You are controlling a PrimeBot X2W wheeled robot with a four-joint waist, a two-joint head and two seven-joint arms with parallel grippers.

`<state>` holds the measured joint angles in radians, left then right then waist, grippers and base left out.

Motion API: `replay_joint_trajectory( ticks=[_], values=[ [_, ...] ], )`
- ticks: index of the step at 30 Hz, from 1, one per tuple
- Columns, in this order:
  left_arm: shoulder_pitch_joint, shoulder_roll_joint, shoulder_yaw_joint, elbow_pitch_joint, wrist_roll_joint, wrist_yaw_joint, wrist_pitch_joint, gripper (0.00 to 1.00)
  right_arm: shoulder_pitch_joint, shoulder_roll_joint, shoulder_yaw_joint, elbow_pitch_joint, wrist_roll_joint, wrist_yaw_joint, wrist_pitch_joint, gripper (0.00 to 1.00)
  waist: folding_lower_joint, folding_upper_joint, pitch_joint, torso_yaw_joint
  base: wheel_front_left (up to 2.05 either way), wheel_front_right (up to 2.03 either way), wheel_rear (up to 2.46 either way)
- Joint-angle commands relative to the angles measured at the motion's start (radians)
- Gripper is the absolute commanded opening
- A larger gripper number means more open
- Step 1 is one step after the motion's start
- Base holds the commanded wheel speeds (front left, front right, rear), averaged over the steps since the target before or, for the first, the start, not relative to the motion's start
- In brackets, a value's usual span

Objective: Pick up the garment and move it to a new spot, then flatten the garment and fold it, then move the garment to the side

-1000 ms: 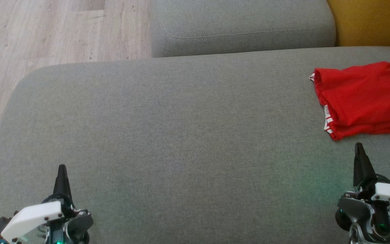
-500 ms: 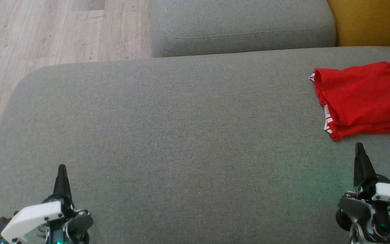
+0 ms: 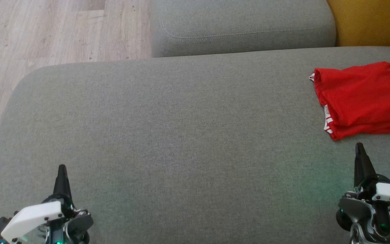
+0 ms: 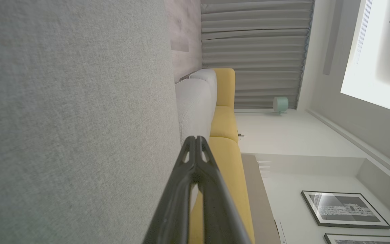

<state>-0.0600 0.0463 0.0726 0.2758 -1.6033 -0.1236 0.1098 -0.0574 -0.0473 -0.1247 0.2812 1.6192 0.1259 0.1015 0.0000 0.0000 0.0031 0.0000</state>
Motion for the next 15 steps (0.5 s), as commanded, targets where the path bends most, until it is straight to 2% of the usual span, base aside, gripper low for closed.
replay_joint_trajectory(
  ticks=[1,15],
  values=[
    [-0.048,0.004,0.041,-0.031,-0.005,-0.007,0.003,0.0,-0.05,-0.009,0.019,-0.037,-0.004,0.005,0.005,0.0,0.0,0.0,0.0,0.0,0.0,0.0,0.0],
    [-0.048,0.004,0.041,-0.031,-0.005,-0.007,0.003,0.0,-0.05,-0.008,0.017,-0.037,-0.005,0.005,0.007,0.0,0.0,0.0,0.0,0.0,0.0,0.0,0.0]
  ],
)
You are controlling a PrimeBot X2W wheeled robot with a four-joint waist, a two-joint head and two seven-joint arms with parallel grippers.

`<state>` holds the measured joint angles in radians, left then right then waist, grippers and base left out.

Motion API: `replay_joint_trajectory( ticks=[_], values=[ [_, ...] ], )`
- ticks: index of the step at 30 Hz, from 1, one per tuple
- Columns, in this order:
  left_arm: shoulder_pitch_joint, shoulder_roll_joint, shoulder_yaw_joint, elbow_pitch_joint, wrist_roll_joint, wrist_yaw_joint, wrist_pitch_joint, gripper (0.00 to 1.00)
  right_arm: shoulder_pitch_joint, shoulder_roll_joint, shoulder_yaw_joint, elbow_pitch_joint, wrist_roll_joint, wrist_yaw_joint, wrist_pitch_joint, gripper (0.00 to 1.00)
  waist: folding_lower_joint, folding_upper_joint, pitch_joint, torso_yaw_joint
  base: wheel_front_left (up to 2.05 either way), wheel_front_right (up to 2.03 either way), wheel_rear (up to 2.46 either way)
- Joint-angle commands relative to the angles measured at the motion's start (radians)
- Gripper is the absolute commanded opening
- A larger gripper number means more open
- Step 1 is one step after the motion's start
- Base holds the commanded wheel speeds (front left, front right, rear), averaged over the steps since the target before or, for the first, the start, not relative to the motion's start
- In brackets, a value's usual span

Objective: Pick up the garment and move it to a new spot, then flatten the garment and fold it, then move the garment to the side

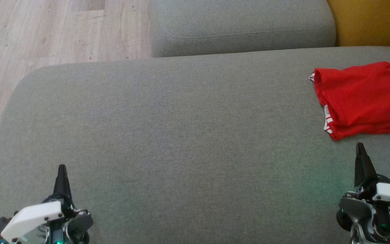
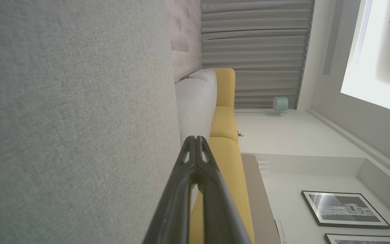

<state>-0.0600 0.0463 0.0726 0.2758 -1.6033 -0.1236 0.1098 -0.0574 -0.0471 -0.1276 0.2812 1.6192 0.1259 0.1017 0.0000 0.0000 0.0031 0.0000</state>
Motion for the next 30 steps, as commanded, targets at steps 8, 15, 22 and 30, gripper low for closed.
replay_joint_trajectory(
  ticks=[8,15,22,30],
  values=[
    [-0.048,0.004,0.041,-0.031,-0.005,-0.007,0.003,0.0,-0.05,-0.008,0.019,-0.037,-0.006,0.005,0.007,0.0,0.0,0.0,0.0,0.0,0.0,0.0,0.0],
    [-0.048,0.004,0.041,-0.031,-0.005,-0.007,0.003,0.0,-0.05,-0.007,0.019,-0.037,-0.007,0.005,0.008,0.0,0.0,0.0,0.0,0.0,0.0,0.0,0.0],
    [-0.048,0.004,0.041,-0.031,-0.005,-0.007,0.003,0.0,-0.05,-0.007,0.018,-0.037,-0.007,0.005,0.008,0.0,0.0,0.0,0.0,0.0,0.0,0.0,0.0],
    [-0.048,0.004,0.041,-0.031,-0.005,-0.007,0.003,0.0,-0.05,-0.006,0.017,-0.037,-0.008,0.005,0.009,0.0,0.0,0.0,0.0,0.0,0.0,0.0,0.0]
  ],
)
